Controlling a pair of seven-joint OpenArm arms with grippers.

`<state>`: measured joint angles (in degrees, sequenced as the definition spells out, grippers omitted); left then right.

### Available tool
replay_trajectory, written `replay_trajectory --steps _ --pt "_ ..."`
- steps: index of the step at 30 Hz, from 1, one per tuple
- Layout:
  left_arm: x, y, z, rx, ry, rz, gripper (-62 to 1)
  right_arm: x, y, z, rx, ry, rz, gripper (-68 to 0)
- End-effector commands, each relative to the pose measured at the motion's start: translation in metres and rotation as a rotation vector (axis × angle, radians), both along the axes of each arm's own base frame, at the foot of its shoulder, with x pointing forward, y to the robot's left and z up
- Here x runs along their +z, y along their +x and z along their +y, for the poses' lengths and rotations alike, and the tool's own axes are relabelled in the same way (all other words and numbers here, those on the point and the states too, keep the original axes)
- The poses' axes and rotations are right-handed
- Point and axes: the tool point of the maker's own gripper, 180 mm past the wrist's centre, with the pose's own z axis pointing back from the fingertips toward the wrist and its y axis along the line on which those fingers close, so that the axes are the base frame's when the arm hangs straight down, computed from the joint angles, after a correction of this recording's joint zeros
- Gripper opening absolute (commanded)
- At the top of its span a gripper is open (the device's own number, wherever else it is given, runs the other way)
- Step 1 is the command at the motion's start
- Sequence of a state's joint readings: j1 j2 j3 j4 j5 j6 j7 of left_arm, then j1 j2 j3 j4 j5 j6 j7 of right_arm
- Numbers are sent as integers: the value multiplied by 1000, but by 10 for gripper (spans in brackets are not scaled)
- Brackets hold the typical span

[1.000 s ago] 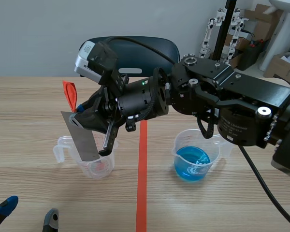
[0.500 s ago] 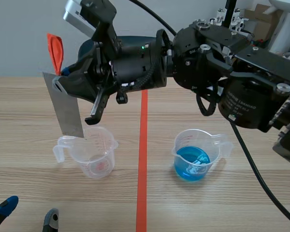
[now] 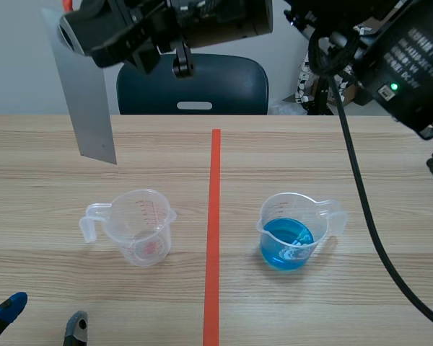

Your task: Do the redox reaction experiment. lift the metal plate out of the left beaker

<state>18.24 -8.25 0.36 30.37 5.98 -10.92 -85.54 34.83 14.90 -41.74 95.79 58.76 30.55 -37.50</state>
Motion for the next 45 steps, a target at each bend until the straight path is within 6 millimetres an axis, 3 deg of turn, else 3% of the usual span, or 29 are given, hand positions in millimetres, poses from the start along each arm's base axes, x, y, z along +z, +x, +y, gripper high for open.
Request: replay_trajectory --steps 1,5,18,29,40,42,45 --pt "7 3 3 7 -1 -33 -101 28 2 1 4 52 -36 -669" --pt "7 3 3 7 -1 -33 -101 44 2 2 10 66 -53 -669" --pt "7 3 3 7 -1 -33 -101 57 -4 9 39 102 -52 -669" --pt "7 3 3 7 -1 -33 -101 133 -13 19 89 263 -189 -669" --pt "7 3 3 7 0 -32 -101 206 -13 0 62 404 -332 -669" --pt "7 3 3 7 0 -32 -101 208 -11 -2 53 393 -338 -669" --pt "7 3 3 7 0 -32 -101 189 -4 -1 33 344 -299 -669"
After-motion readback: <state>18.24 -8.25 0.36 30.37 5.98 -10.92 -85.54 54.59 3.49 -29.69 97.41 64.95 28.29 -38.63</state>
